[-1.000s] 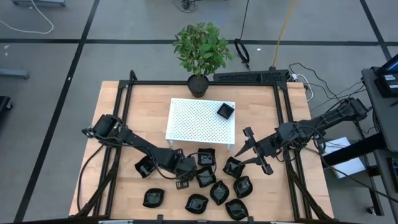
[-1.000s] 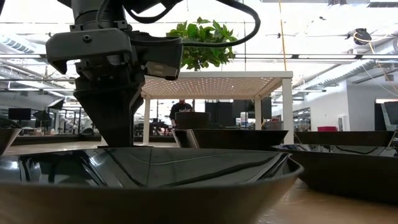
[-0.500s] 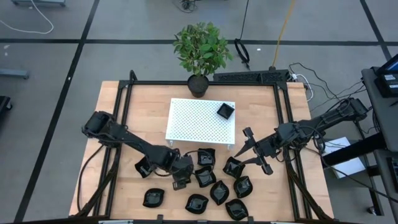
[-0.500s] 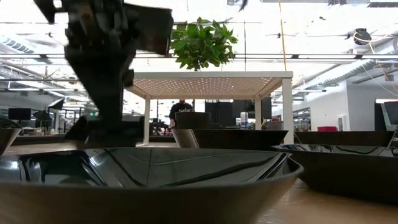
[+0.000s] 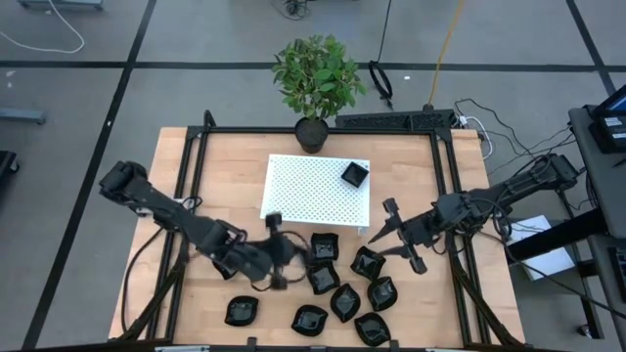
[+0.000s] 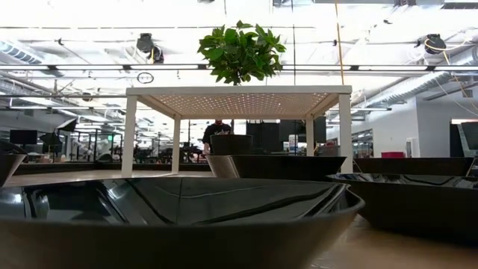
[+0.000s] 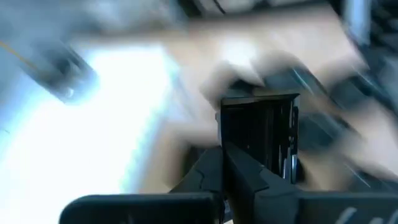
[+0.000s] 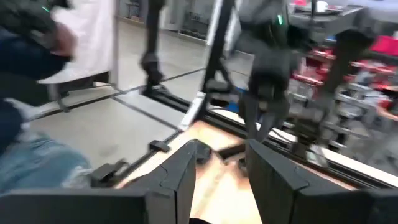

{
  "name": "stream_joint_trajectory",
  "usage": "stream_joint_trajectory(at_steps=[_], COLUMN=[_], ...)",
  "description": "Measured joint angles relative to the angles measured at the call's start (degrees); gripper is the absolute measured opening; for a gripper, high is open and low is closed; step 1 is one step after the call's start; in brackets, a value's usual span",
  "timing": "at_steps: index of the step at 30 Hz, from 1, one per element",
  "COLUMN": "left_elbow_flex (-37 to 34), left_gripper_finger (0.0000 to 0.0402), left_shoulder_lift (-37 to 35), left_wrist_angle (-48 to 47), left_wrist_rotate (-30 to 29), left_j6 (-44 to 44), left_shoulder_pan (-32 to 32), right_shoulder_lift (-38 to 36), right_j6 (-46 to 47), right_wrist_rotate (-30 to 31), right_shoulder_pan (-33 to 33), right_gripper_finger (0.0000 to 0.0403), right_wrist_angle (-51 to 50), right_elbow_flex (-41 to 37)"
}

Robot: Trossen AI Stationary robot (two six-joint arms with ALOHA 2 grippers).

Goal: Pick & Place Mini shaped plates
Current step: Stack the black square plate on top of the black square plate on the shelf

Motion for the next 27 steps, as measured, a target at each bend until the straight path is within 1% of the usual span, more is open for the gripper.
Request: stream_joint_trajectory(at_steps=[1,3,5,7,9,11,12,14,16,17,20,24,27], left_elbow_flex=[0.0,0.1,0.1,0.1,0.1,0.1,0.1,0.1,0.1,0.1,0.1,0.1,0.1], left_gripper_finger=[0.0004,0.0004,0.0009,0.001,0.0005,0.0004,0.0006,0.0007,0.0004,0.0004,0.0006,0.0003,0.0007], left_shoulder_lift=[-0.4,-0.6,-0.6,-0.5,-0.2,-0.1,-0.1,-0.2,-0.2,-0.1,-0.2,-0.1,-0.1], left_wrist_angle=[4.1,12.3,21.7,29.6,34.9,37.4,37.8,38.0,37.7,37.2,36.0,34.9,34.9], left_wrist_rotate=[-4.9,-13.0,-17.8,-18.7,-17.6,-16.3,-15.7,-14.0,-12.6,-11.6,-7.9,-7.0,-6.3], left_j6=[5.3,17.3,29.1,38.3,44.5,48.5,49.7,51.0,52.0,52.4,52.7,54.7,56.4], left_shoulder_pan=[0.1,0.7,1.8,3.7,6.3,9.0,10.5,13.4,16.2,17.6,21.1,24.0,25.6], right_shoulder_lift=[0.1,0.4,0.9,1.8,3.5,5.6,6.8,9.0,10.8,11.8,14.2,16.4,17.9], right_j6=[-0.3,-1.4,-1.8,-1.5,-1.5,-3.7,-4.8,-6.2,-6.0,-5.7,-5.4,-4.3,-3.7], right_wrist_rotate=[2.4,8.4,15.7,24.4,33.6,39.9,41.3,41.1,39.2,38.2,38.4,38.1,34.4], right_shoulder_pan=[0.0,0.0,-0.1,-0.2,-0.5,-1.6,-2.4,-4.4,-6.6,-7.8,-11.1,-15.1,-17.8], right_gripper_finger=[0.013,0.013,0.013,0.013,0.013,0.013,0.013,0.0131,0.0136,0.0141,0.0161,0.0189,0.02], right_wrist_angle=[0.0,0.0,0.5,2.2,4.5,7.3,8.7,12.9,16.1,17.8,21.9,28.0,31.1], right_elbow_flex=[0.0,0.0,0.0,0.0,0.0,0.0,0.0,0.0,0.0,0.0,0.0,0.0,0.0])
